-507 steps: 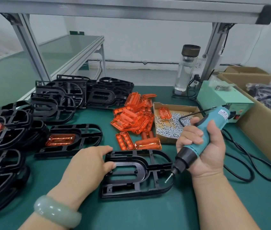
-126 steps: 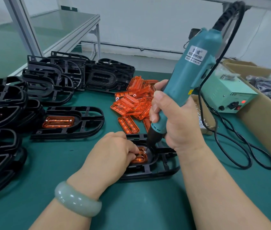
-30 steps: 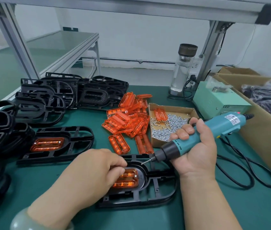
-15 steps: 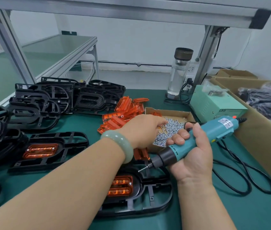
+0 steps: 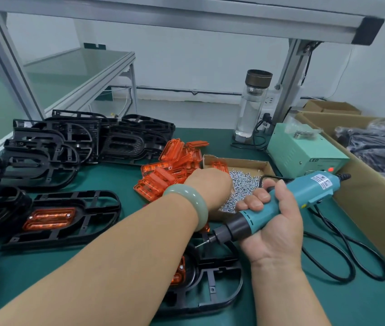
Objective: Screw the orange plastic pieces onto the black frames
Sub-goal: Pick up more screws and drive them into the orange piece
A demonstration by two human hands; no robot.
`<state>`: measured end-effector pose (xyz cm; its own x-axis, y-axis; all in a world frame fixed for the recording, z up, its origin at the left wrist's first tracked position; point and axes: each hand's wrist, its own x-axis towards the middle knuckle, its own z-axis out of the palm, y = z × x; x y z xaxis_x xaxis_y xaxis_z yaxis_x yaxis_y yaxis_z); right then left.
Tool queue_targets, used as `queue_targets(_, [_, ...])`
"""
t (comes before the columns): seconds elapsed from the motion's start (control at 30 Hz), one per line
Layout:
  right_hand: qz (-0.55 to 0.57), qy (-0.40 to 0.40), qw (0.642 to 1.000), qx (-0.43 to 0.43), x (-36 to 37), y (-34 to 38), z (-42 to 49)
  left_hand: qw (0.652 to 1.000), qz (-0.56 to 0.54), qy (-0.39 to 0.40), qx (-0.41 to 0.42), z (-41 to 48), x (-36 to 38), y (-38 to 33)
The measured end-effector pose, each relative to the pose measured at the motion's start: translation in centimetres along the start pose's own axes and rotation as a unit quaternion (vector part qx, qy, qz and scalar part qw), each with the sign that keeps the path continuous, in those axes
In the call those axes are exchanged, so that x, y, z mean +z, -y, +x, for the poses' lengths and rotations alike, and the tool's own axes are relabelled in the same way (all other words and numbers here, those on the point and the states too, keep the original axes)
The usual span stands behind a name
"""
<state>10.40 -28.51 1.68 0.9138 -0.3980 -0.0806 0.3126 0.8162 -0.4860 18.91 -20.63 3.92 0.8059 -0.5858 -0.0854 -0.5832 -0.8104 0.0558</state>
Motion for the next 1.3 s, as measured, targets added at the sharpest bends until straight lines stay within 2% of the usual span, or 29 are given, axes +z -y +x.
queue_targets(0.13, [0.003,0.002,1.000,0.001,-0.2,0.1,0.0,0.998,-0.052,-0.031,0.000,0.3,0.5,0.5])
queue_targets(0.23, [0.005,0.004,1.000,-0.001,-0.1,0.1,0.1,0.989,-0.129,-0.068,-0.001,0.2,0.8,0.9])
queue_targets(0.4, [0.002,0.002,1.000,-0.002,-0.2,0.2,0.1,0.960,-0.250,-0.125,-0.030,0.3,1.2,1.3])
queue_targets(0.67, [0.009,0.003,1.000,0.002,-0.1,0.1,0.1,0.906,-0.398,-0.138,-0.038,0.4,1.0,1.6])
queue_targets(0.9, [0.012,-0.001,1.000,0.014,-0.2,0.1,0.1,0.884,-0.439,-0.158,-0.035,0.1,1.3,1.3])
queue_targets(1.13, [0.013,-0.002,1.000,0.019,-0.2,0.1,0.1,0.900,-0.400,-0.170,-0.042,0.0,1.1,1.4])
queue_targets(1.3, [0.010,0.002,1.000,0.020,-0.1,0.1,0.0,0.888,-0.419,-0.184,-0.035,0.0,0.8,1.1])
